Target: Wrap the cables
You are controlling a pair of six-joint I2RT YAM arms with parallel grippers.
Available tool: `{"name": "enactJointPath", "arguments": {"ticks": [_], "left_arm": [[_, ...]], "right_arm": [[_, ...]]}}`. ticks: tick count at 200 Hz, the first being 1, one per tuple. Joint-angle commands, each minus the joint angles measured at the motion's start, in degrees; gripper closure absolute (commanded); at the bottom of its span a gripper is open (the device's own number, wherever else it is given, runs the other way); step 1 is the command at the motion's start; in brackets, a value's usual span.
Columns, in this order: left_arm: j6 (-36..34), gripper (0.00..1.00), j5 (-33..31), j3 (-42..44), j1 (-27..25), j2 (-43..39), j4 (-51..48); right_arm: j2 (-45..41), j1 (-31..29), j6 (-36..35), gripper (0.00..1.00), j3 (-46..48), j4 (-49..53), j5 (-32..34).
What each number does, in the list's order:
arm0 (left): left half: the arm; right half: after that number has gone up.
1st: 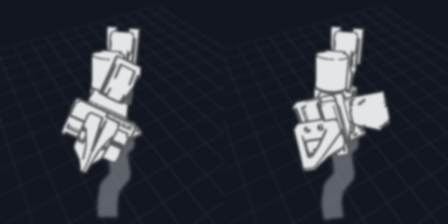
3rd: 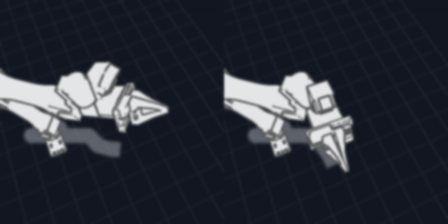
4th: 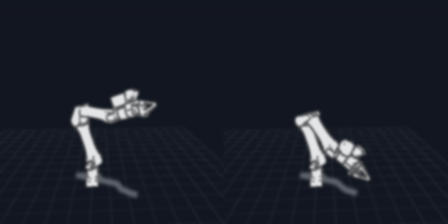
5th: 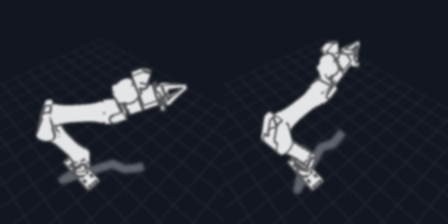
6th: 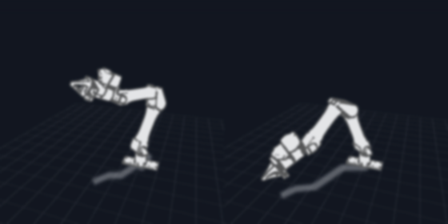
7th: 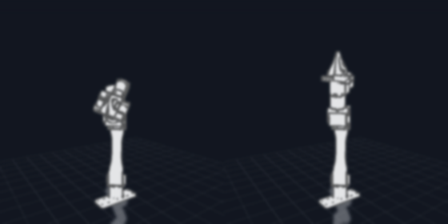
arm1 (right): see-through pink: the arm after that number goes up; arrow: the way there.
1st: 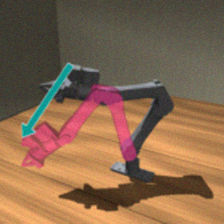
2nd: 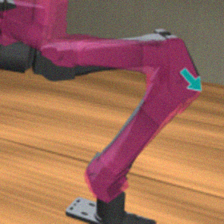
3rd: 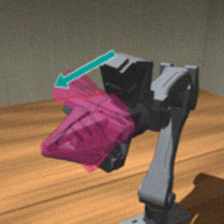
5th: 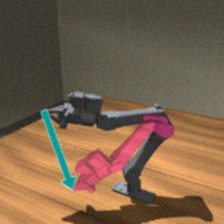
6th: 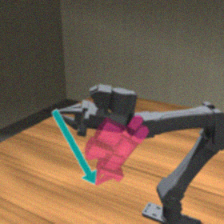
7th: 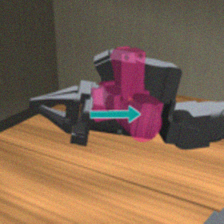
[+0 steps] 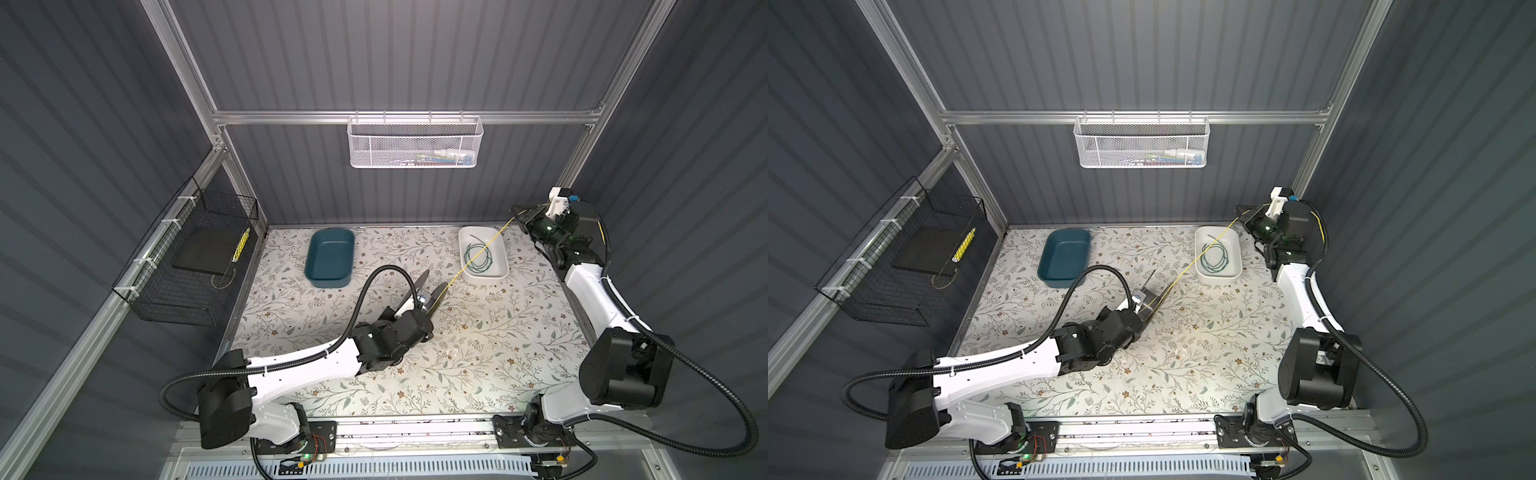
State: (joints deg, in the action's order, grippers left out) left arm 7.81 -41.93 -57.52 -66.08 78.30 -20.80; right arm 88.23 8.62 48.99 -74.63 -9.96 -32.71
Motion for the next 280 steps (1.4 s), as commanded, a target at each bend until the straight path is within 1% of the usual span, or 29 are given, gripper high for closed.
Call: {"name": "enactJointPath", "arguments": {"ticks": [1,30,55,78,109,122,132,145,155,158,169,188,200,219,247,268,280], "left_arm": [[0.45,1.0,-0.34,2.77,-0.27,0.23,-16.33],[1.67,1.0,0.93,4.08,-0.44,1.31,-15.54],[0.23,1.0,2.16,3.19,-1.18,0.89,-15.81],[-3.24,1.0,7.41,2.71,-1.64,-2.73,-15.15],[-7.62,1.0,17.61,0.36,-1.68,-9.91,-14.87],[-7.86,1.0,19.99,0.18,-1.59,-13.93,-12.89],[-7.71,1.0,20.44,0.21,-1.53,-16.63,-10.82],[-7.34,1.0,22.7,-1.07,-1.32,-18.27,-10.46],[-5.9,1.0,23.26,-1.99,-1.25,-18.91,-9.89],[-5.66,1.0,23.56,-2.22,-1.12,-19.09,-9.48],[-4.99,1.0,25.78,-2.9,-0.65,-19.88,-7.69],[-3.07,1.0,29.87,-4.53,1.99,-21.21,-4.15],[-1.36,1.0,31.46,-6.57,5.31,-21.44,-2.59],[1.68,1.0,33.49,-9.26,11.4,-20.48,1.76],[2.86,1.0,32.72,-15.88,14.6,-14.03,5.59],[4.84,1.0,32.71,-19.86,16.56,-8.75,9.19],[7.16,1.0,33.09,-21.64,18.21,-6.15,11.48]], "right_arm": [[0.03,3.36,-1.69,1.0,-5.27,-6.03,7.39],[-0.98,3.28,0.13,1.0,-7.28,-7.04,6.78],[-0.71,3.25,-1.86,1.0,-9.6,-4.56,6.76],[0.4,3.28,-2.76,1.0,-8.9,-4.33,7.26],[1.43,2.83,-1.77,1.0,-2.91,-8.03,8.93],[1.47,2.5,-1.97,1.0,0.14,-9.17,10.09],[1.25,2.13,-2.34,1.0,2.71,-10.19,11.38],[1.08,2.13,-2.49,1.0,5.83,-11.52,12.65],[0.83,2.02,-2.93,1.0,8.14,-12.07,12.85],[0.73,2.0,-3.0,1.0,8.71,-12.17,14.88],[0.28,1.62,-3.48,1.0,11.31,-13.22,15.82],[-0.78,0.64,-5.23,1.0,15.26,-13.52,18.31],[-2.18,-0.22,-5.76,1.0,18.23,-14.0,19.44],[-5.32,-2.64,-7.33,1.0,23.58,-14.86,23.28],[-8.41,-7.18,-9.36,1.0,29.7,-16.14,27.74],[-9.38,-10.89,-9.27,1.0,33.18,-17.51,29.98],[-9.31,-13.26,-9.2,1.0,34.63,-18.31,31.19]]}}
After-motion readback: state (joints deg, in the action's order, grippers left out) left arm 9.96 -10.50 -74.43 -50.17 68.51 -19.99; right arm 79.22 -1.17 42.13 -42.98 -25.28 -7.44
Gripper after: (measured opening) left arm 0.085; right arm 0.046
